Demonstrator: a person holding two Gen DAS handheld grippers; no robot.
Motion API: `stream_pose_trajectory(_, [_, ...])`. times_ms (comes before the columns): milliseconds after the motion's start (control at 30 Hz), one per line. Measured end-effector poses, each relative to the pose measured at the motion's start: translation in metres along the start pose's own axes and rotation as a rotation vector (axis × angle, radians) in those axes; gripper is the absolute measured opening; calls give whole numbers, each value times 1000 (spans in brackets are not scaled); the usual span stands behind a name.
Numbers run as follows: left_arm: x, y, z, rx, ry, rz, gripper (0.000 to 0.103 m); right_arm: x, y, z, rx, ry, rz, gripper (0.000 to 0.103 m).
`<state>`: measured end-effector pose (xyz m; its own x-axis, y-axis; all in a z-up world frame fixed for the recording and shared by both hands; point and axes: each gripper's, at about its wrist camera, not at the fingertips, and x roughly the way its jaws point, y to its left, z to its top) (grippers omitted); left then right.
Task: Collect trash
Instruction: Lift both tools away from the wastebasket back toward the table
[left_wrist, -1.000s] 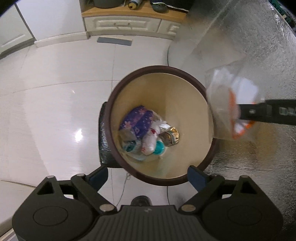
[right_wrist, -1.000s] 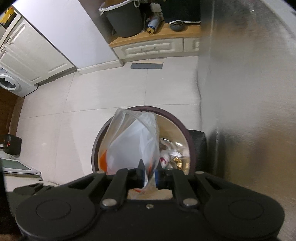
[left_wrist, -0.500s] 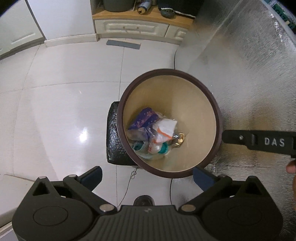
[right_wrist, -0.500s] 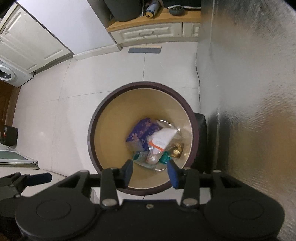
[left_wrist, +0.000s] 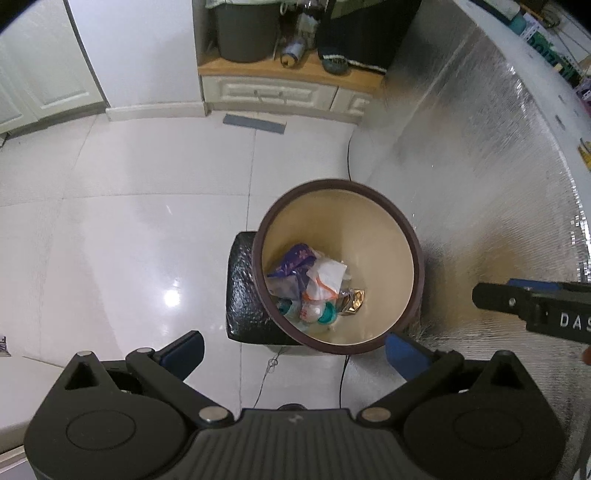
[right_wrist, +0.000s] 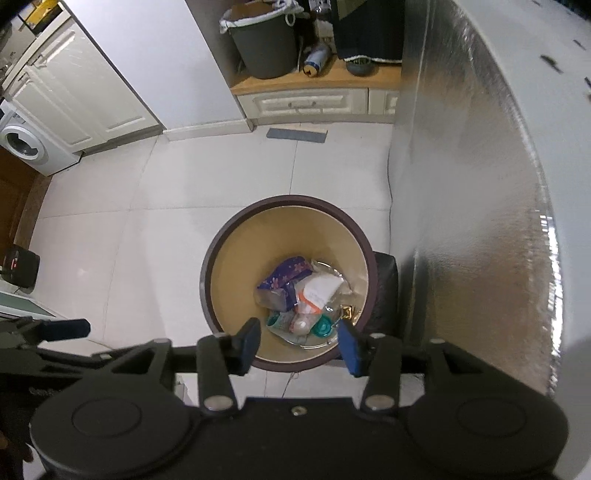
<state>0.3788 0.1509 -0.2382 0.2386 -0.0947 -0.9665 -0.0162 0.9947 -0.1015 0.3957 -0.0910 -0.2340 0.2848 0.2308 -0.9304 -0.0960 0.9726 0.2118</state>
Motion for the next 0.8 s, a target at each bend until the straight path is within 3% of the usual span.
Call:
stream_pose_trajectory(233, [-35,8,-9,-26,-45,14,103,-32,12,-11,-41,-54,-45,72])
stream_pose_trajectory(500, [-76,12,-22,-22,-95,36,103,-63,17,-27,-60,-98,-96,86])
stream_pose_trajectory(633, [-92,11,-30,-19,-120,38,103,-81,16,-36,-55,-125,-95,98])
stream_pose_trajectory(800, [-109,6,-39,-8,-150,25,103,-101,16,-47,-42,-166,-102,103])
